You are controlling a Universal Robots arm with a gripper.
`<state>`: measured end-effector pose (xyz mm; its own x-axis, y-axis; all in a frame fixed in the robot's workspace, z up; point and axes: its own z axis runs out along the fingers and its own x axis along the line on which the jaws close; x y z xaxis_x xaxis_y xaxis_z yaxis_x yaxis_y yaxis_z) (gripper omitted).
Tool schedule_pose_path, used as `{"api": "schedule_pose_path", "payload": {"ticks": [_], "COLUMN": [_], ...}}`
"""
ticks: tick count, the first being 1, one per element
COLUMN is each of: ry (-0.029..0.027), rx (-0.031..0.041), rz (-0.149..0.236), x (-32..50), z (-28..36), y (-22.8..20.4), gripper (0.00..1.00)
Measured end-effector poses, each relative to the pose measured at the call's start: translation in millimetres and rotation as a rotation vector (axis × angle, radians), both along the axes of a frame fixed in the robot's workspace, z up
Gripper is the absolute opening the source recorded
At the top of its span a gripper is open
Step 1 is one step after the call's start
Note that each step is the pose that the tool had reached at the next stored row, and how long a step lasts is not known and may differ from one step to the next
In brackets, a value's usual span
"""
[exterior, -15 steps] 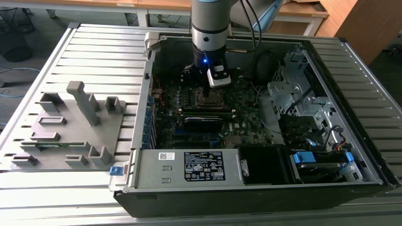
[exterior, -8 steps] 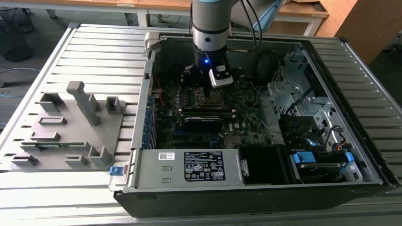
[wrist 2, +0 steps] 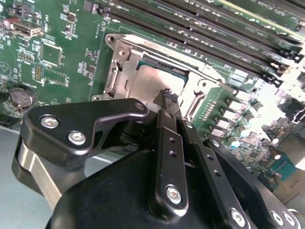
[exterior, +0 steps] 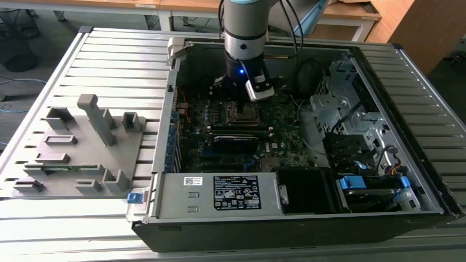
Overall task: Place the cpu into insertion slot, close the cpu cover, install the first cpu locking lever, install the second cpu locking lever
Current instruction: 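Install the first cpu locking lever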
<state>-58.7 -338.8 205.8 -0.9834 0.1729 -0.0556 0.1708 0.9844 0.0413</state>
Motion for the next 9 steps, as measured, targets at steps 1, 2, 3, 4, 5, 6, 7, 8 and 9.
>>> {"api": "schedule_pose_path", "payload": {"ticks": [1, 2, 3, 4, 5, 6, 7, 8, 9], "ry": [0.0012, 0.0024, 0.0034, 0.004, 0.0041, 0.0042, 0.0042, 0.0042, 0.005], "rx": [0.0, 0.0, -0.0001, -0.0001, 0.0, -0.0001, -0.0001, -0.0001, -0.0001], "rz": [0.0, 0.0, 0.0, 0.0, 0.0, 0.0, 0.0, 0.0, 0.0], "x": [2.0, 4.0, 5.7, 7.1, 7.3, 7.3, 7.3, 7.3, 7.4], "z": [0.0, 0.0, 0.0, 0.0, 0.0, 0.0, 0.0, 0.0, 0.0], "y": [0.0, 0.0, 0.0, 0.0, 0.0, -0.1, 0.0, 0.0, 0.0], "gripper": [0.11, 0.11, 0.11, 0.11, 0.11, 0.11, 0.11, 0.11, 0.11]}}
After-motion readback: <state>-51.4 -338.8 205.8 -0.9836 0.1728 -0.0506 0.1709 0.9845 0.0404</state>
